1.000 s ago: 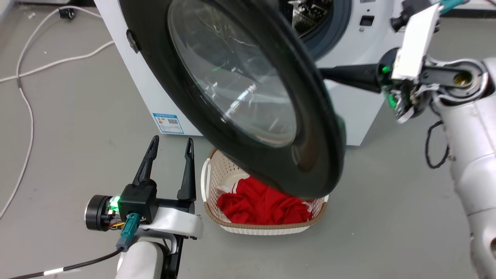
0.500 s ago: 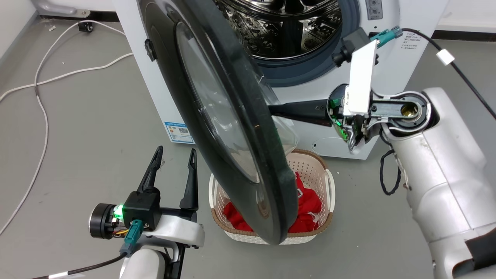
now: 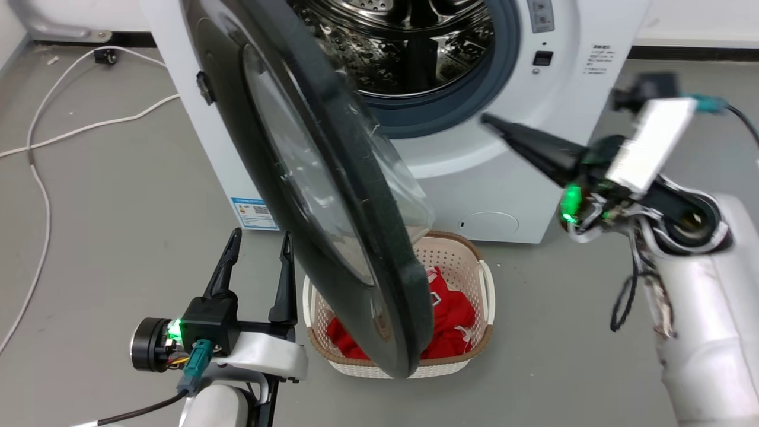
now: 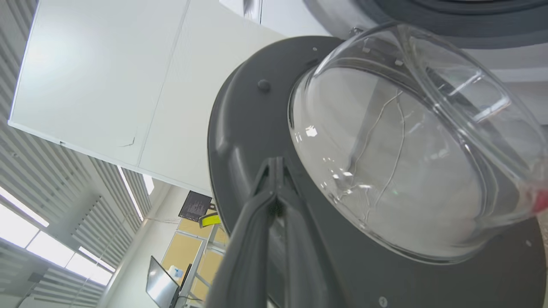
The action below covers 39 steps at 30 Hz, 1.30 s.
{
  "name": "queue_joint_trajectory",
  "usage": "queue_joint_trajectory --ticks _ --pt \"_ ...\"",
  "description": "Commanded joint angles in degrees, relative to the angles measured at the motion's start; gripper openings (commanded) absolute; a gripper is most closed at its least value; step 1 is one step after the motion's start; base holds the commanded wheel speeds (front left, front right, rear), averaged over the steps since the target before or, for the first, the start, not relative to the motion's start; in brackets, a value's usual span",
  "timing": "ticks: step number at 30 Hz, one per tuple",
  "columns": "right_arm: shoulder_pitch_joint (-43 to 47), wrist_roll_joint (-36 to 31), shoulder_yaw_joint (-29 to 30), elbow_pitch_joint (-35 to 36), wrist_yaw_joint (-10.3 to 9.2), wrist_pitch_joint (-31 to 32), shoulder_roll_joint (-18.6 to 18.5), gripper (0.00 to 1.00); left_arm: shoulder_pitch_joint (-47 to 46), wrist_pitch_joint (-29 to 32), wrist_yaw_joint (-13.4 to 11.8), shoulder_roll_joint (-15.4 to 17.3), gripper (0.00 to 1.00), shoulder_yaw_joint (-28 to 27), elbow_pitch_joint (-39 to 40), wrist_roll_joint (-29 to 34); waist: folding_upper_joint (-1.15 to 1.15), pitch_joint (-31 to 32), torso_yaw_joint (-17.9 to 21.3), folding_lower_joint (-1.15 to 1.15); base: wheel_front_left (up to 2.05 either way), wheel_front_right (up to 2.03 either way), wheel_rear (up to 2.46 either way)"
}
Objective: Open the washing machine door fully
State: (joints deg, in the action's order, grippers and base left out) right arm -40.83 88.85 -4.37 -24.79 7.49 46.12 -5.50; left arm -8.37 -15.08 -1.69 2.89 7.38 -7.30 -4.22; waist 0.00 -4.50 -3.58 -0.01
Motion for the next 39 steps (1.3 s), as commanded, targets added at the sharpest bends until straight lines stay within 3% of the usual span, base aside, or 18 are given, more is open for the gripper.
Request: queue_joint_trajectory --ticks 1,13,14,15,16,17,24,28,29,35,39 --pt "2.66 0.97 1.77 1.76 -0.01 -1.67 -0.55 0.0 0.78 -0.13 -0.34 -0.01 1.0 -0.29 0.22 0.03 0.0 -0.02 0.83 0.01 0.0 0.0 0.0" --pt "23.17 5.23 15.95 15.26 0.0 -13.1 -0.3 0.0 1.34 -0.13 -0.63 -0.01 1.0 -2.05 0.35 0.03 0.0 0.44 4.62 0.01 0.0 0.0 0.0" --pt "25.04 5.04 16.68 16.02 0.0 -14.07 -0.06 0.17 1.48 -0.13 -0.66 -0.03 1.0 -2.1 0.36 -0.03 0.0 0.55 4.75 0.01 0.0 0.0 0.0" --pt "26.68 5.1 17.48 16.79 0.0 -15.22 0.27 0.43 1.55 -0.13 -0.69 -0.02 1.0 -2.09 0.31 -0.09 0.0 0.66 4.83 0.01 0.0 0.0 0.0" --pt "28.21 5.06 17.76 17.37 0.0 -16.05 0.62 0.81 1.65 -0.13 -0.7 -0.01 1.0 -2.13 0.27 -0.17 0.0 0.83 4.95 0.01 0.0 0.0 0.0" --pt "29.7 4.17 17.93 18.01 0.0 -17.29 0.93 1.0 1.76 -0.13 -0.75 -0.02 1.0 -2.19 0.26 -0.22 0.0 0.9 5.07 0.01 0.0 0.0 0.0" --pt "34.93 -5.02 15.75 22.09 0.0 -27.29 1.97 1.0 1.68 -0.13 -0.34 -0.02 1.0 -2.5 0.2 -0.19 0.0 1.07 5.46 0.01 0.0 0.0 0.0" --pt "35.66 -15.24 14.52 24.02 0.0 -36.09 2.09 1.0 1.72 -0.13 -0.32 -0.02 1.0 -2.31 -0.08 -0.31 0.0 1.51 5.21 0.01 0.0 0.0 0.0" --pt "35.95 -29.1 13.3 25.94 0.0 -45.25 0.79 1.0 1.74 -0.13 -0.54 -0.03 1.0 -2.2 -0.01 -0.43 0.0 1.64 5.02 0.01 0.0 0.0 0.0" --pt "36.86 -56.25 11.01 29.04 -0.01 -55.58 -1.78 1.0 2.04 -0.13 -0.68 -0.02 1.0 -2.07 -0.05 -0.42 0.0 1.84 4.84 0.01 0.0 0.0 0.0" --pt "38.7 -71.76 9.93 31.44 -0.02 -57.97 -0.52 1.0 2.05 -0.13 -0.69 -0.02 1.0 -2.07 -0.03 -0.4 0.0 2.08 4.73 0.01 0.0 0.0 0.0"
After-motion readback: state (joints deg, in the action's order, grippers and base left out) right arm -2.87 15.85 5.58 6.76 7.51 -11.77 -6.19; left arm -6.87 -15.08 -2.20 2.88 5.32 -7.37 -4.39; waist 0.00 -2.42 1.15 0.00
